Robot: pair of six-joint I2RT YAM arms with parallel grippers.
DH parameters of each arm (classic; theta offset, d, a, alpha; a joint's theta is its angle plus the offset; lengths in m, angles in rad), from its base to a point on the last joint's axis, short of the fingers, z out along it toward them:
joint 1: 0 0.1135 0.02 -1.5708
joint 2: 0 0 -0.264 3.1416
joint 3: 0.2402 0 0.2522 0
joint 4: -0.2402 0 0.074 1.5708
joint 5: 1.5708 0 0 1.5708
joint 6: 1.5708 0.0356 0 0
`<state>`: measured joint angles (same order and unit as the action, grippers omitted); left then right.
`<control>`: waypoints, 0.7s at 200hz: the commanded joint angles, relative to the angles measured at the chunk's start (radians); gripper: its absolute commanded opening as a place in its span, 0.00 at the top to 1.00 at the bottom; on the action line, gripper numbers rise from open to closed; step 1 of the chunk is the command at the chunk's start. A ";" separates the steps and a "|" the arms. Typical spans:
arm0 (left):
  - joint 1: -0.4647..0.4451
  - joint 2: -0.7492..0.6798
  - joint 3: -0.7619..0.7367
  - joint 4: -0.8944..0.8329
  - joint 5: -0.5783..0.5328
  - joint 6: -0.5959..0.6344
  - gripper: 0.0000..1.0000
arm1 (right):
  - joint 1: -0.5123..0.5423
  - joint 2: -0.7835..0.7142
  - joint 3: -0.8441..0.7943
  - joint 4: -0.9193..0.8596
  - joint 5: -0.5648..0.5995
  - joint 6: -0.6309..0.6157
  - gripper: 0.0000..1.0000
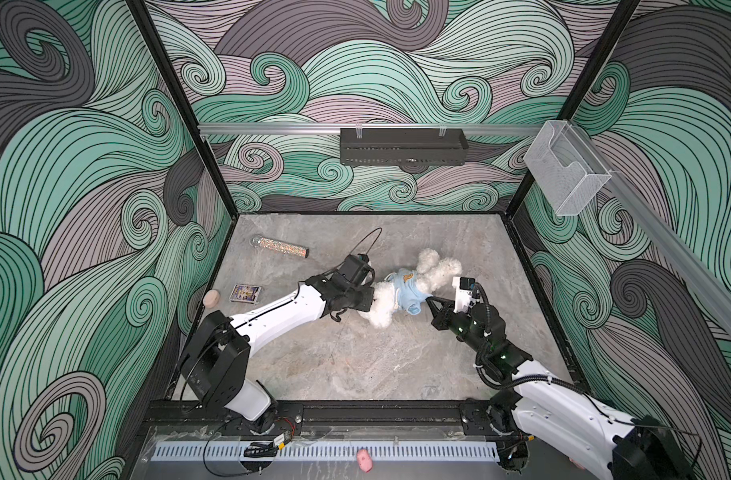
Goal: Dress the teddy bear
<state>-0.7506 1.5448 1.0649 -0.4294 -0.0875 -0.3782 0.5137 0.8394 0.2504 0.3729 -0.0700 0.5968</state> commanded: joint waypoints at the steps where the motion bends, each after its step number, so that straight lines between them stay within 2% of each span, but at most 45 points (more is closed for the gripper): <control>1: -0.029 0.072 0.001 -0.198 -0.312 0.107 1.00 | -0.060 -0.036 0.055 -0.020 0.018 0.098 1.00; 34: -0.106 0.163 0.039 -0.234 -0.487 0.135 1.00 | -0.151 -0.041 0.069 -0.050 -0.069 0.185 1.00; 57: -0.137 0.193 0.037 -0.217 -0.524 0.153 1.00 | -0.252 -0.052 0.075 -0.082 -0.132 0.238 1.00; 95: -0.145 0.159 -0.011 -0.110 -0.462 0.196 1.00 | -0.427 0.022 0.075 -0.114 -0.246 0.307 1.00; 140: -0.127 0.076 -0.094 0.040 -0.306 0.270 1.00 | -0.491 0.132 0.092 -0.161 -0.243 0.200 1.00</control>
<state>-0.9184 1.6634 1.0351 -0.2955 -0.3832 -0.2081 0.0769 0.9527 0.2966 0.1638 -0.4099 0.8295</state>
